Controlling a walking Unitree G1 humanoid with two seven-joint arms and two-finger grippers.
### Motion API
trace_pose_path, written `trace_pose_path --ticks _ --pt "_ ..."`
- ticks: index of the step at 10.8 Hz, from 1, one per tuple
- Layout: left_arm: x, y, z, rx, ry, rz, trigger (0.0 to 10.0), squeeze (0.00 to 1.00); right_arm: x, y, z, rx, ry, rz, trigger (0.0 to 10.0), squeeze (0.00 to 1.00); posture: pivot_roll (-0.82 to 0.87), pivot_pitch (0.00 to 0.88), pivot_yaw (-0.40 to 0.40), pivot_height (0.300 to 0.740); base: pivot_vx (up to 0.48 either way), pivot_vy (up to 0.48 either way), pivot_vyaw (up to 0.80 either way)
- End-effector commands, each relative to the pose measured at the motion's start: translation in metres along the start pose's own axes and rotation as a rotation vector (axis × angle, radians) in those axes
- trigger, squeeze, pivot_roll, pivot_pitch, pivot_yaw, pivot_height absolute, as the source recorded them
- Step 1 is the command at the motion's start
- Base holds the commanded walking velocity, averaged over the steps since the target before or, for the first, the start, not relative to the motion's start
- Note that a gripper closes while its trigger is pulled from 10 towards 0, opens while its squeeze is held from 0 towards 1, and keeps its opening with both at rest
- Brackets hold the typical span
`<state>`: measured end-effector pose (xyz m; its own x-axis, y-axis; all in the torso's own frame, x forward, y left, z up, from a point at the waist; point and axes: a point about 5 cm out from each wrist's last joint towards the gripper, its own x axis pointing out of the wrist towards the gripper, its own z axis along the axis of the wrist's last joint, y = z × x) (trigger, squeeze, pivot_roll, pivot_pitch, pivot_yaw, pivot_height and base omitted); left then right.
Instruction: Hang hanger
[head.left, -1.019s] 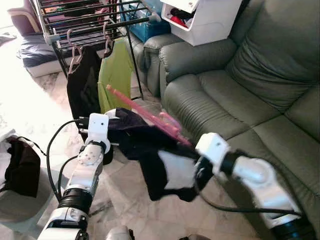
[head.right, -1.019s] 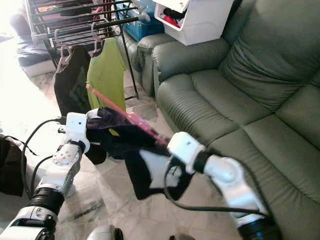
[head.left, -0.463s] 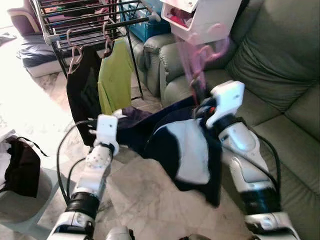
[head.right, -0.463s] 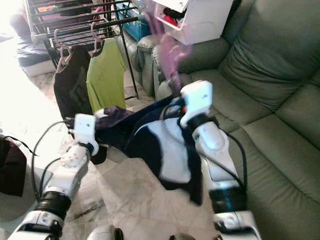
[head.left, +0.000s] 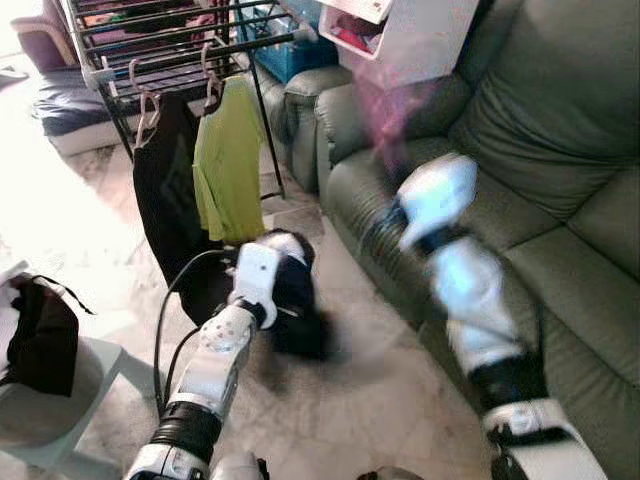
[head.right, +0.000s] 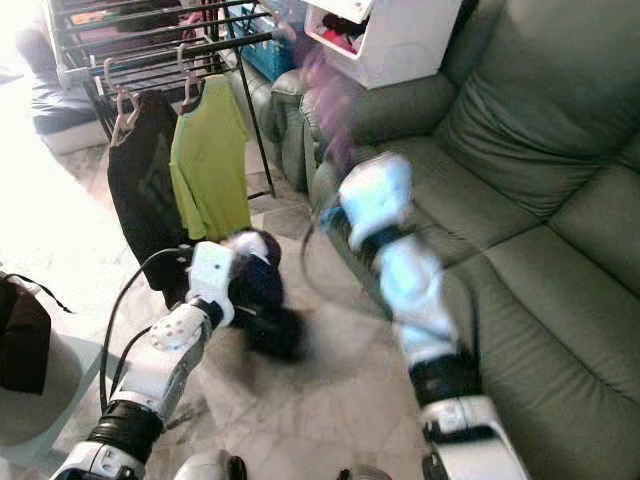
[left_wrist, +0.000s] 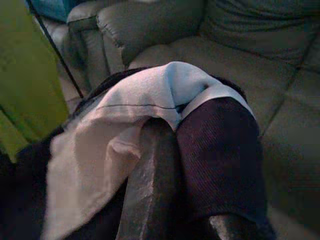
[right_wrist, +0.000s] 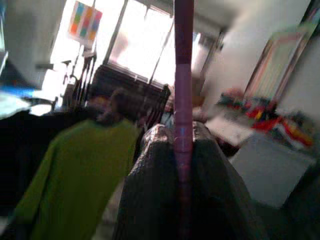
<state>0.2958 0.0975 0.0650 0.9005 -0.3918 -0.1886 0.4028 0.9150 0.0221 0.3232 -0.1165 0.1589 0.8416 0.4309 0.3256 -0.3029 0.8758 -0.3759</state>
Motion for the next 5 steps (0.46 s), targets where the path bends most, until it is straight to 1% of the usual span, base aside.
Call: trace_pose_path --ticks 1,2,3,4,5 --pt "0.000 0.001 0.009 0.018 -0.040 -0.008 0.0 0.00 0.002 -0.003 0.003 -0.009 -0.018 -0.017 10.0 0.00 -0.03 0.000 -0.008 0.740 0.000 0.000 0.00" --pt "-0.001 0.006 0.009 0.013 -0.035 0.022 0.0 0.00 -0.005 -0.011 -0.007 -0.006 0.027 -0.058 10.0 0.00 -0.03 0.000 -0.007 0.740 0.000 0.000 0.00" --pt "-0.002 0.012 0.013 0.023 -0.046 0.051 0.0 0.00 -0.016 -0.021 -0.020 -0.010 0.109 -0.106 10.0 0.00 -0.03 0.000 -0.004 0.740 0.000 0.000 0.00" --pt "-0.005 0.025 0.016 0.055 -0.059 0.150 0.0 0.00 -0.031 -0.027 -0.034 0.037 0.191 -0.173 10.0 0.00 -0.03 0.000 -0.005 0.740 0.000 0.000 0.00" --pt "-0.012 0.041 0.019 0.046 -0.094 0.269 0.0 0.00 -0.049 -0.027 -0.050 0.097 0.297 -0.249 10.0 0.00 -0.03 0.000 -0.005 0.740 0.000 0.000 0.00"
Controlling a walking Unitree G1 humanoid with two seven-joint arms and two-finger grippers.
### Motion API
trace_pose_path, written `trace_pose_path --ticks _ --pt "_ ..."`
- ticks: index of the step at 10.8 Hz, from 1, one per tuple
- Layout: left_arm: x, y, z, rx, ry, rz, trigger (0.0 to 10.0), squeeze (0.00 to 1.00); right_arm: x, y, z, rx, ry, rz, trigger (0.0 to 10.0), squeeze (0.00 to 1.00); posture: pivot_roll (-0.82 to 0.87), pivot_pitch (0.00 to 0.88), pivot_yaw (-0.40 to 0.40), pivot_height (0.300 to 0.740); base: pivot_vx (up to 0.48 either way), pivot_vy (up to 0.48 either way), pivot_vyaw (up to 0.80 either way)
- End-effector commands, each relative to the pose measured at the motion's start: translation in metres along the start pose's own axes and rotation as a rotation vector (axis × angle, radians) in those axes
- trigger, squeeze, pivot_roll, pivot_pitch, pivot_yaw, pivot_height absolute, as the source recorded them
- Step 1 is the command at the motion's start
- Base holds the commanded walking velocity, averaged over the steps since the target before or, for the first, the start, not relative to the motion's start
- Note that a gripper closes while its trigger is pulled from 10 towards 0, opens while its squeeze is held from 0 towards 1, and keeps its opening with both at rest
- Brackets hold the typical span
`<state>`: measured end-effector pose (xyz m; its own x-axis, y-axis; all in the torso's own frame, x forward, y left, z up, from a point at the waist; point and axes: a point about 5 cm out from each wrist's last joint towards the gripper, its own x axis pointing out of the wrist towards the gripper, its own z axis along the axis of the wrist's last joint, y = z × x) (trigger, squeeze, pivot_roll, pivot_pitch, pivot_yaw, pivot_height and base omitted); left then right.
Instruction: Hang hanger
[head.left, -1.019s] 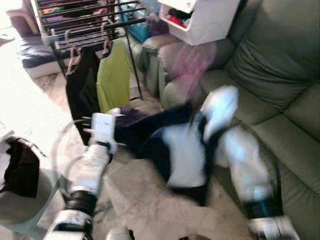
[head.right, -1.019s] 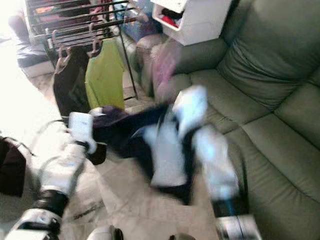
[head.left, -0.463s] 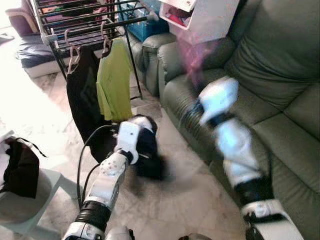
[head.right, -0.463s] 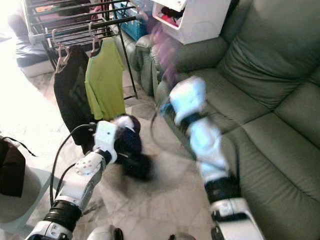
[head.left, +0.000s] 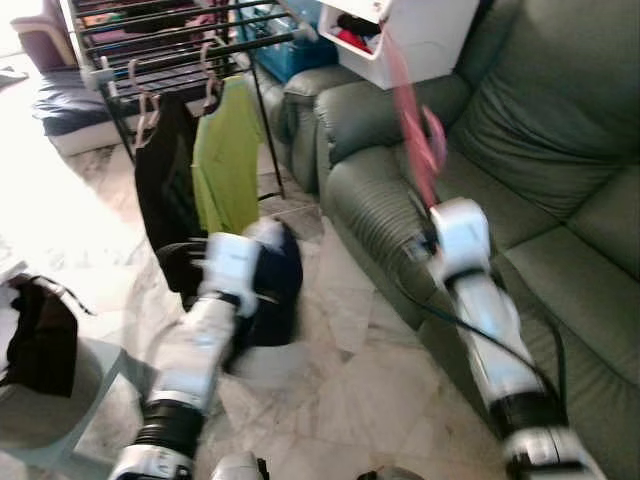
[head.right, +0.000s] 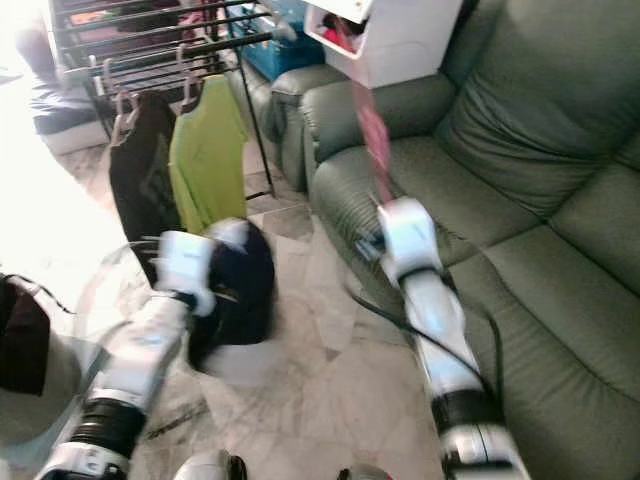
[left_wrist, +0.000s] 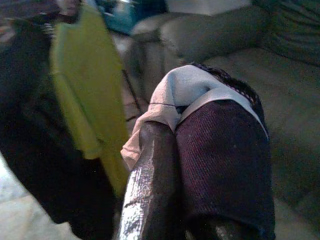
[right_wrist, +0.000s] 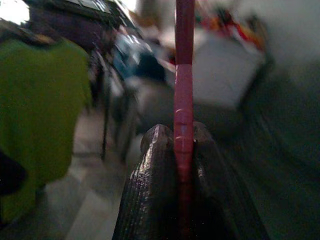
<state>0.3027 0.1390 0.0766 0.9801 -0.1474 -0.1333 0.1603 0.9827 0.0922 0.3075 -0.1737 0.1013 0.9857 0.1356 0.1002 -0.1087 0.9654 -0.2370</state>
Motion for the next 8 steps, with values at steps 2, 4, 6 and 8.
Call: trace_pose_path --ticks 2,4,6,8 --pt "-0.006 0.018 0.011 0.037 -0.069 0.127 3.6 0.00 -0.010 0.004 -0.010 0.040 0.065 -0.043 10.0 0.00 -0.03 0.000 -0.003 0.740 0.000 0.000 0.00" --pt "-0.013 0.027 0.007 0.066 -0.045 0.204 10.0 0.00 -0.016 0.013 -0.011 0.034 0.064 -0.030 10.0 0.00 -0.02 0.000 0.007 0.740 0.000 0.000 0.80" --pt "-0.022 0.032 0.010 0.123 -0.063 0.244 10.0 0.00 -0.013 0.011 -0.006 0.077 0.055 -0.050 10.0 0.00 -0.02 0.000 0.014 0.740 0.000 0.000 0.80" --pt "-0.028 0.034 0.008 0.158 -0.062 0.273 10.0 0.00 -0.020 0.011 -0.012 0.093 0.086 -0.051 10.0 0.00 -0.02 0.000 0.010 0.740 0.000 0.000 0.80"
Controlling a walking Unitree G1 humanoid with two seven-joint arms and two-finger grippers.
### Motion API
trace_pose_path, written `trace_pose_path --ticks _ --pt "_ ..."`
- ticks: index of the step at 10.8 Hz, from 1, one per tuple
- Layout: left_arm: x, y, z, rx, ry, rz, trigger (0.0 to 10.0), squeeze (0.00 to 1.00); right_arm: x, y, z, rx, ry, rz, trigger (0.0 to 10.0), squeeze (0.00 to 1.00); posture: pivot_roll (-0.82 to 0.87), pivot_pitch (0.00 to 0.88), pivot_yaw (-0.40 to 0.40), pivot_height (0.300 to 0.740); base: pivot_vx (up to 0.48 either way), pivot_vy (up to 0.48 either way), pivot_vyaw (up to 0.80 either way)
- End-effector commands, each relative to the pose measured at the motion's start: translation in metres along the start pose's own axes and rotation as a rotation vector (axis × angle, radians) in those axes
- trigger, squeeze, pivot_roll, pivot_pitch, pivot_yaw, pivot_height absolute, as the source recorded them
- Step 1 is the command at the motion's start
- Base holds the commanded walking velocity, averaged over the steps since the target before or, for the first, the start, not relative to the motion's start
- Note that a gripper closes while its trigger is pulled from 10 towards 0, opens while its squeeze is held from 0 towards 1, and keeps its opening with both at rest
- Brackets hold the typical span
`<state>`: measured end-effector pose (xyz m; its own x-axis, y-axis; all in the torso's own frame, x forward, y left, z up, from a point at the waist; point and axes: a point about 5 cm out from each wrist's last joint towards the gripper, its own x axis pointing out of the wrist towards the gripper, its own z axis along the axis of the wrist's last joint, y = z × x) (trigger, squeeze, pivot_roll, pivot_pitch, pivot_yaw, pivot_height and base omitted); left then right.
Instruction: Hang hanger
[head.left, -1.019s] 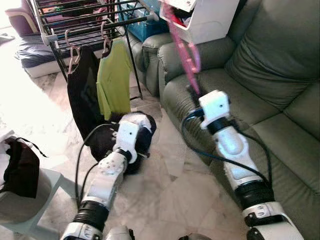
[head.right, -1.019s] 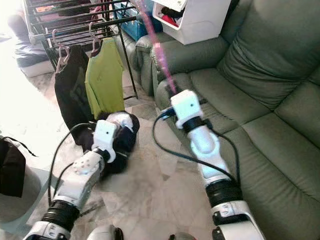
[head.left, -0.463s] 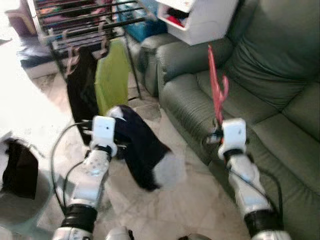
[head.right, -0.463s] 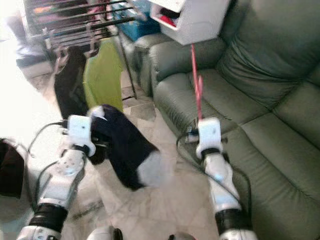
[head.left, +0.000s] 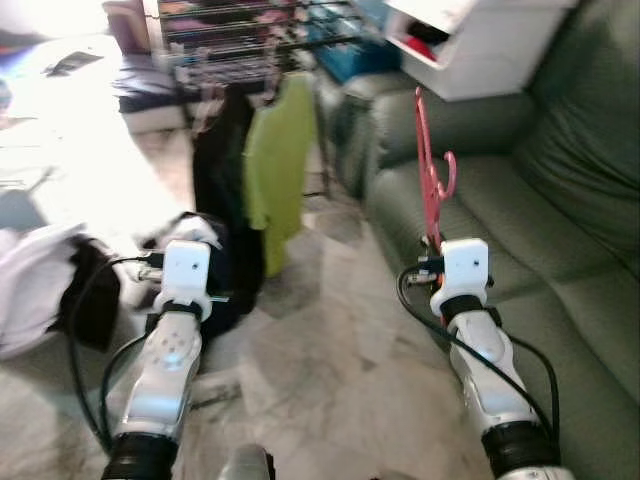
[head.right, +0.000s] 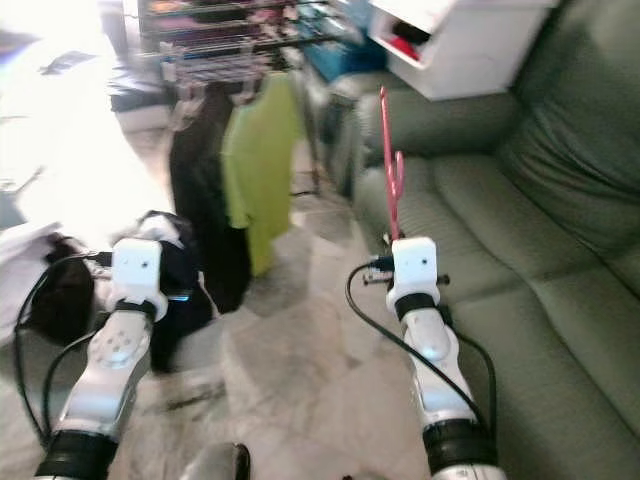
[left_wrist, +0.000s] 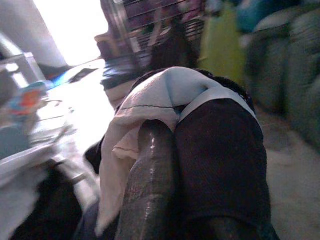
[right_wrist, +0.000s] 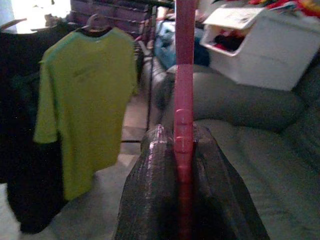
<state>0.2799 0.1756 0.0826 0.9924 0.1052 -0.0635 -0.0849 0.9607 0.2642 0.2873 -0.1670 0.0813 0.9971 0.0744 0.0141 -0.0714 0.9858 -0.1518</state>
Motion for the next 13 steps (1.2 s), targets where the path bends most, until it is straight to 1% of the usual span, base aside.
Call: trace_pose_path --ticks 1,2,3,4,5,6,7,8,9,10,12,13 --pt "-0.001 0.001 0.008 0.015 -0.028 0.025 10.0 0.00 0.000 0.000 0.004 0.012 -0.009 -0.003 10.0 0.00 -0.02 0.000 0.010 0.740 0.000 0.000 0.80" --pt "-0.002 -0.004 0.009 -0.004 -0.006 0.015 10.0 0.00 0.000 0.002 0.004 0.024 -0.005 0.001 10.0 0.00 -0.02 0.000 0.012 0.740 0.000 0.000 0.80" --pt "-0.004 -0.010 0.009 -0.018 -0.016 -0.040 10.0 0.00 0.001 0.005 0.004 0.035 -0.005 0.004 10.0 0.00 -0.01 0.000 0.016 0.740 0.000 0.000 0.80" --pt "-0.007 -0.010 0.008 -0.040 -0.010 -0.074 10.0 0.00 0.002 0.005 0.004 0.041 -0.006 0.003 10.0 0.00 -0.01 0.000 0.019 0.740 0.000 0.000 0.80" --pt "-0.008 -0.008 0.006 -0.032 -0.007 -0.064 10.0 0.00 0.001 0.005 0.004 0.047 -0.004 0.002 10.0 0.00 -0.01 0.000 0.018 0.740 0.000 0.000 0.80" --pt "-0.010 -0.006 0.004 -0.016 -0.001 -0.059 10.0 0.00 -0.001 0.005 0.002 0.072 0.006 0.012 10.0 0.00 -0.01 0.000 0.014 0.740 0.000 0.000 0.80" --pt "-0.013 -0.004 0.001 -0.002 0.012 -0.058 10.0 0.00 -0.003 0.006 0.001 0.119 0.014 0.036 10.0 0.00 0.00 0.000 0.013 0.740 0.000 0.000 0.80" --pt "-0.017 -0.001 -0.001 -0.006 0.019 -0.062 10.0 0.00 -0.004 0.005 0.000 0.114 0.016 0.040 10.0 0.00 0.00 0.000 0.008 0.740 0.000 0.000 0.80" --pt "-0.025 0.006 -0.007 0.011 0.035 -0.036 10.0 0.00 -0.007 0.003 -0.003 0.096 0.032 0.036 10.0 0.00 0.01 0.000 0.000 0.740 0.000 0.000 0.80" --pt "-0.027 0.006 -0.009 0.012 0.040 -0.035 10.0 0.00 -0.007 0.002 -0.004 0.097 0.036 0.036 10.0 0.00 0.01 0.000 -0.003 0.740 0.000 0.000 0.80" --pt "-0.027 0.004 -0.008 0.007 0.042 -0.035 10.0 0.00 -0.004 0.007 -0.001 0.101 0.029 0.060 10.0 0.00 0.01 0.000 -0.007 0.740 0.000 0.000 0.80" --pt "-0.027 0.002 -0.009 -0.008 0.052 -0.037 10.0 0.00 -0.004 0.008 0.003 0.066 0.009 0.066 10.0 0.00 0.01 0.000 -0.010 0.740 0.000 0.000 0.80"
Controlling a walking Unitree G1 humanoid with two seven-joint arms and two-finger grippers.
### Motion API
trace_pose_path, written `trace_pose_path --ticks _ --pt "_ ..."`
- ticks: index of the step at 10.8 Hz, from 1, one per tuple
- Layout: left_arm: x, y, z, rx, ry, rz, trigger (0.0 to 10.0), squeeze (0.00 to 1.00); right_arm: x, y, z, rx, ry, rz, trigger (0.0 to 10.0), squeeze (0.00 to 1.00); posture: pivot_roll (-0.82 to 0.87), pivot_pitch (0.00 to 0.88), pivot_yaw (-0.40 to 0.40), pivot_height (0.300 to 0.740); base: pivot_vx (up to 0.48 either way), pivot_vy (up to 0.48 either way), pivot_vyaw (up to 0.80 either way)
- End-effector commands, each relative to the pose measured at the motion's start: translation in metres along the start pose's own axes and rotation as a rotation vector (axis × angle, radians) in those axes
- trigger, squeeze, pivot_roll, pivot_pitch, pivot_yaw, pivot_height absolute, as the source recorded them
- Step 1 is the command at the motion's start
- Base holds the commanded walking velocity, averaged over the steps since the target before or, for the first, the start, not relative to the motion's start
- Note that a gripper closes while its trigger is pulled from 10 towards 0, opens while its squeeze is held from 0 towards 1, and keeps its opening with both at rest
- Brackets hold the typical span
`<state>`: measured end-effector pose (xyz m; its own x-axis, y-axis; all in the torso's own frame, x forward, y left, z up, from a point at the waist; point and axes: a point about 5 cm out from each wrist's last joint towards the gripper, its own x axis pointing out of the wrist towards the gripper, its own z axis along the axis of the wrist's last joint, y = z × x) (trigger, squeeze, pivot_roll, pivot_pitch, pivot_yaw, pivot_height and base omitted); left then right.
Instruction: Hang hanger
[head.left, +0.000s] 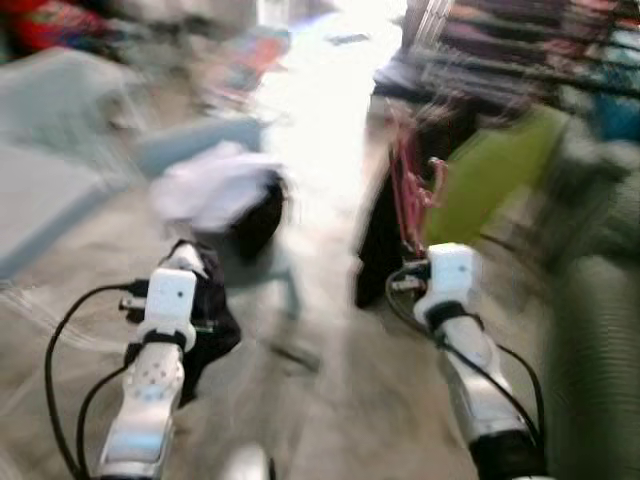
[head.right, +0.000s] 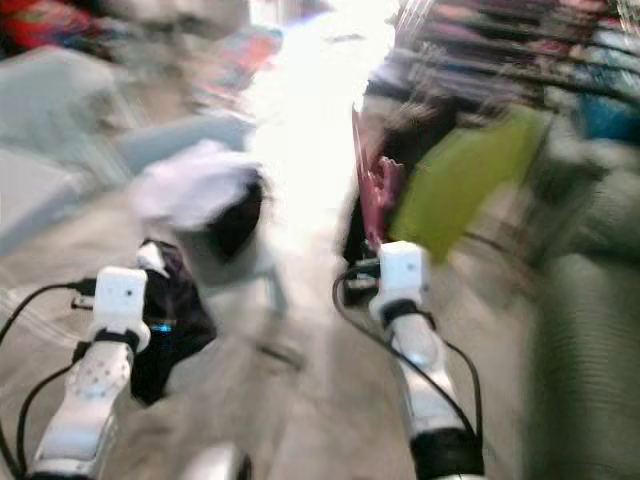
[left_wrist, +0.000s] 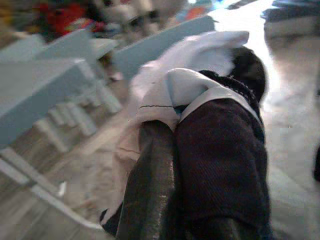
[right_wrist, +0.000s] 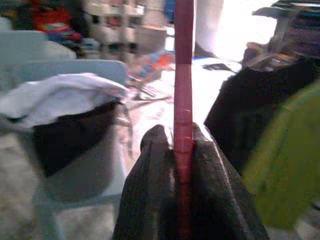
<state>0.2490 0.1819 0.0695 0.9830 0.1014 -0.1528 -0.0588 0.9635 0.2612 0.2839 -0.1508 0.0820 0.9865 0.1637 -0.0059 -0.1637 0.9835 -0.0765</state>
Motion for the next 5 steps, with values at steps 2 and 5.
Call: trace_pose_path --ticks 2,5 --pt "-0.0028 -0.0023 0.0034 -0.007 -0.017 -0.012 10.0 0.00 -0.0039 -0.0102 -0.0006 -0.002 0.004 -0.032 10.0 0.00 0.01 0.000 -0.007 0.740 0.000 0.000 0.80" --pt "-0.0049 -0.0029 0.0035 -0.001 -0.017 -0.008 10.0 0.00 -0.0038 -0.0045 -0.0002 0.009 -0.003 -0.013 10.0 0.00 0.02 0.000 0.001 0.740 0.000 0.000 0.80"
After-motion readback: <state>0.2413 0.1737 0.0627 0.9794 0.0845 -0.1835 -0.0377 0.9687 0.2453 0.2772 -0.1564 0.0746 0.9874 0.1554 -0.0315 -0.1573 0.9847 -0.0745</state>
